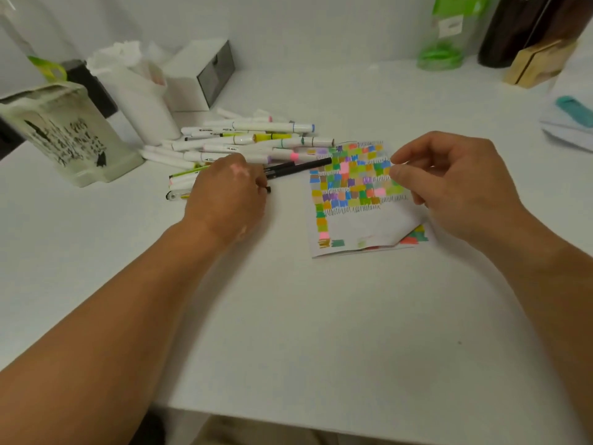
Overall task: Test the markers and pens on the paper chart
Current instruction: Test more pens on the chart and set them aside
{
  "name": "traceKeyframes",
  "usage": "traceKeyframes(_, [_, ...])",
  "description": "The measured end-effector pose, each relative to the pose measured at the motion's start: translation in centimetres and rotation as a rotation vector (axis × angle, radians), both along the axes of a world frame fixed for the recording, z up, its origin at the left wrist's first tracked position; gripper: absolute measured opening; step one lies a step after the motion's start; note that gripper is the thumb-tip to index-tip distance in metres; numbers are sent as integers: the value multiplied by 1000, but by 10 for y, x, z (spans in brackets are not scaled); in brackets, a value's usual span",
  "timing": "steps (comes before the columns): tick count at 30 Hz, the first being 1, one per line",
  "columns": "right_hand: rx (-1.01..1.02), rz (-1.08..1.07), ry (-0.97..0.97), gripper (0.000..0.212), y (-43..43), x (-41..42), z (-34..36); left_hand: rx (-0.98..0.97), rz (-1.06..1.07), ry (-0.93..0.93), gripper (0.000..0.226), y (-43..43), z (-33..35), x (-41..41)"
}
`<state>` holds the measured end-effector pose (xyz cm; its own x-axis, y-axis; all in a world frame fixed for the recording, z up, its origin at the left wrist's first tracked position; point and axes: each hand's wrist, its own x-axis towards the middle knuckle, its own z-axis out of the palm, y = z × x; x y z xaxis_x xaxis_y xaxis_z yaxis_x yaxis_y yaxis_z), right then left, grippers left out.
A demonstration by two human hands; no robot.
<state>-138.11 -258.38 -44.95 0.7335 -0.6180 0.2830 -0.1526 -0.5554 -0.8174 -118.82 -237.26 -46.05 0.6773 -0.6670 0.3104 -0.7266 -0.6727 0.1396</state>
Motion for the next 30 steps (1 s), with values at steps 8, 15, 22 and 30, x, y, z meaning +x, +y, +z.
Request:
traceKeyframes(8, [21, 28, 13, 12, 2, -4, -7, -110, -151, 41, 5, -7, 37, -26])
traceKeyframes(15, [101, 190, 7, 6, 7, -7, -5, -846, -314, 1028, 19, -40, 49, -34])
traceKeyframes(22, [211, 357, 86, 12, 2, -10, -5, -1113, -200, 1312, 23, -44, 8, -29])
traceKeyframes(30, [392, 130, -110, 15, -10, -11, 3, -1077, -287, 1214, 10, -41, 8, -30])
